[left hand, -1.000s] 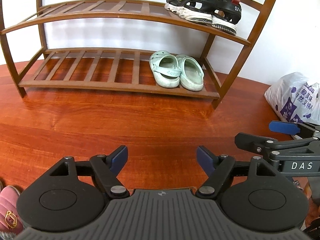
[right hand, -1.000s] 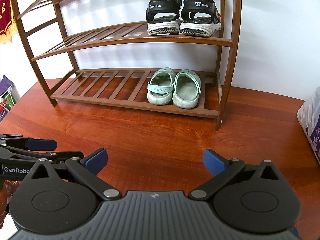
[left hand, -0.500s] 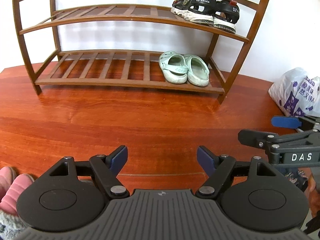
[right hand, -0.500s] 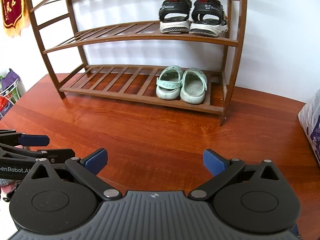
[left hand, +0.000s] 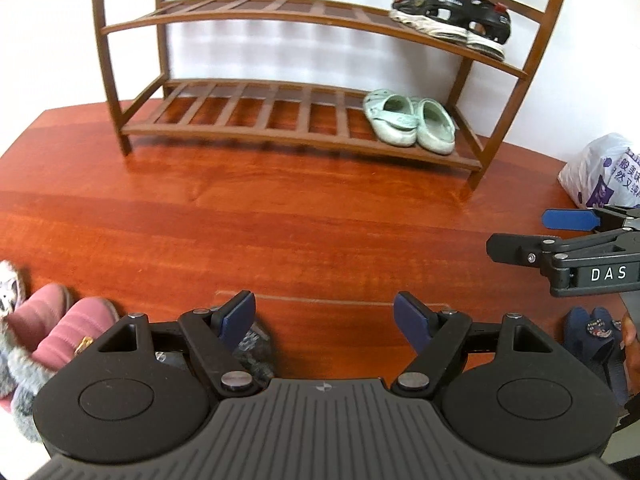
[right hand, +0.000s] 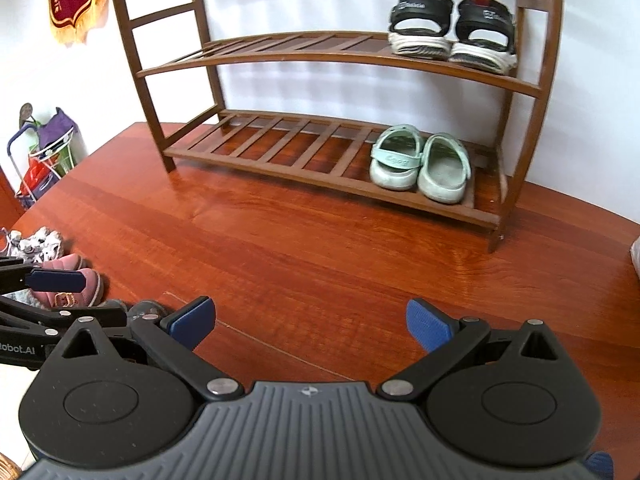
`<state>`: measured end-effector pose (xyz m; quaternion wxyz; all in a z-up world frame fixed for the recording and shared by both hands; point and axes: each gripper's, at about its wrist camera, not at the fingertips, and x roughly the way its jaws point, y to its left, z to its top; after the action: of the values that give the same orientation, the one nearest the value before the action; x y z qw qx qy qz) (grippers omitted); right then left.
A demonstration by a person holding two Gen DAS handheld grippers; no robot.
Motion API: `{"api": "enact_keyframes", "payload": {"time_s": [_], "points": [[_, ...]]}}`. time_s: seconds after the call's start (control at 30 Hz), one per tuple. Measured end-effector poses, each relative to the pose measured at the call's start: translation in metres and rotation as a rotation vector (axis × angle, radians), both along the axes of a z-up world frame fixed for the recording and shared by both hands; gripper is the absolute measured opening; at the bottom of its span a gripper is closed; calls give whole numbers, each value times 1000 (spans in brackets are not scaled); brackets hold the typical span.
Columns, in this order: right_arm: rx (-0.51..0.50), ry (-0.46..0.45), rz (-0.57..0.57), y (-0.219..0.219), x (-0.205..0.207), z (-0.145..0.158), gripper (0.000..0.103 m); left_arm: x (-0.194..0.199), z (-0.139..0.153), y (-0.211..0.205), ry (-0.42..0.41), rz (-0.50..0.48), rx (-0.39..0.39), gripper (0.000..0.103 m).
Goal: Organize scattered shoes
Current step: 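Pull both tools back from the rack toward the black sneakers, then grasp one black sneaker with the right tool while the left tool grasps the other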
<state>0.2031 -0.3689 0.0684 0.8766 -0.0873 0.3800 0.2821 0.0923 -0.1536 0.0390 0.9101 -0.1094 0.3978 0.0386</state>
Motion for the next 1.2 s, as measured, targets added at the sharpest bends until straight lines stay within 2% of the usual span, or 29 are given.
{"api": "enact_keyframes", "payload": {"time_s": [0.43, 0.73, 0.87, 1.2], "points": [[-30, 18, 37, 54, -28, -7, 102, -41, -8, 57, 24, 26, 10, 78], [-53, 57, 31, 83, -49, -19, 102, -69, -26, 99, 102, 23, 10, 78], [-64, 66, 27, 94, -58, -25, 102, -74, -34, 110, 131, -3, 32, 78], [-83, 90, 25, 112, -72, -40, 102, -81, -51, 126, 185, -137, 100, 76]]}}
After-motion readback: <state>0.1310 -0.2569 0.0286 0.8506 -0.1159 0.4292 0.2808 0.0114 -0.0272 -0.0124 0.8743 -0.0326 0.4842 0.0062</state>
